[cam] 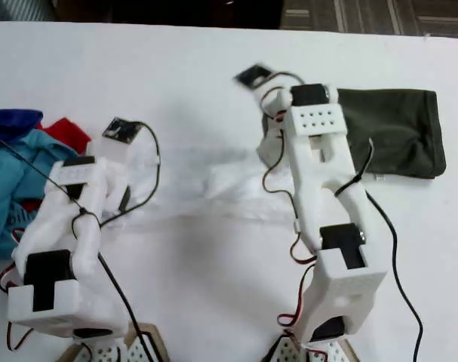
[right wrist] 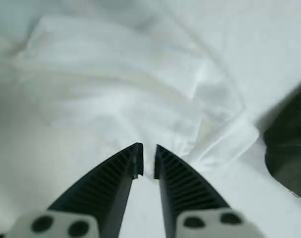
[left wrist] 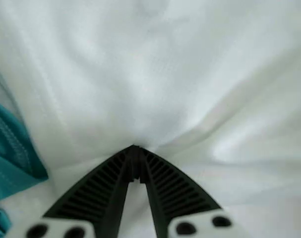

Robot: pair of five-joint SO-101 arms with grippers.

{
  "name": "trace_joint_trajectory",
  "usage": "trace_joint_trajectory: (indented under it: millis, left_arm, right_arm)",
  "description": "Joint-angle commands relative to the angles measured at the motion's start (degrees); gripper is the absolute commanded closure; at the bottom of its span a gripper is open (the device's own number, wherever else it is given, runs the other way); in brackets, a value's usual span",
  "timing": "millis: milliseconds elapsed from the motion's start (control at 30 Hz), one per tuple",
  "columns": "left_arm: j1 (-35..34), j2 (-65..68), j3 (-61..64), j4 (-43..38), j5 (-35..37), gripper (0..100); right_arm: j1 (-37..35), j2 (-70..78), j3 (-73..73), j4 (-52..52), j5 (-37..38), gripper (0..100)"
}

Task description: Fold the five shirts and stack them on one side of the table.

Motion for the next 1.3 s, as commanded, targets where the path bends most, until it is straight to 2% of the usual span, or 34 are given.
trace_joint_trajectory:
  millis: [0,133,400,567,733,833,1133,1267]
  left_arm:
    - [-0.6,-0.4,0.2,-1.1,0.6,97]
    - [-0.6,-0.4,0.2,-1.1,0.6,97]
    - [-0.6,-0.4,0.2,-1.1,0.6,97]
    - [-0.6,-0.4,0.2,-1.1,0.6,97]
    - [-0.6,-0.4,0.2,-1.1,0.6,97]
    - [-0.6,-0.4,0.2,-1.1,0.6,97]
    - [-0.6,-0.4,0.2,-1.1,0.6,97]
    - [-0.6,-0.4,0.2,-1.1,0.6,97]
  right_arm:
    - [-2.0,-0.3,0.2,3.1,7.1,97.7]
    - [-4.5,0.3,4.9,0.5,7.7,97.9]
    - [-8.5,0.4,16.8,-17.7,6.6,97.9]
    - [-7.3,2.2,16.6,-29.6,-3.8,97.9]
    - [-4.2,6.7,9.1,-40.0,-12.7,97.9]
    - [-3.2,8.0,3.5,-38.5,-16.4,97.9]
    - [-3.7,5.8,-4.8,-13.4,-16.4,97.9]
    - [-4.0,6.1,-4.4,-10.5,-16.4,97.9]
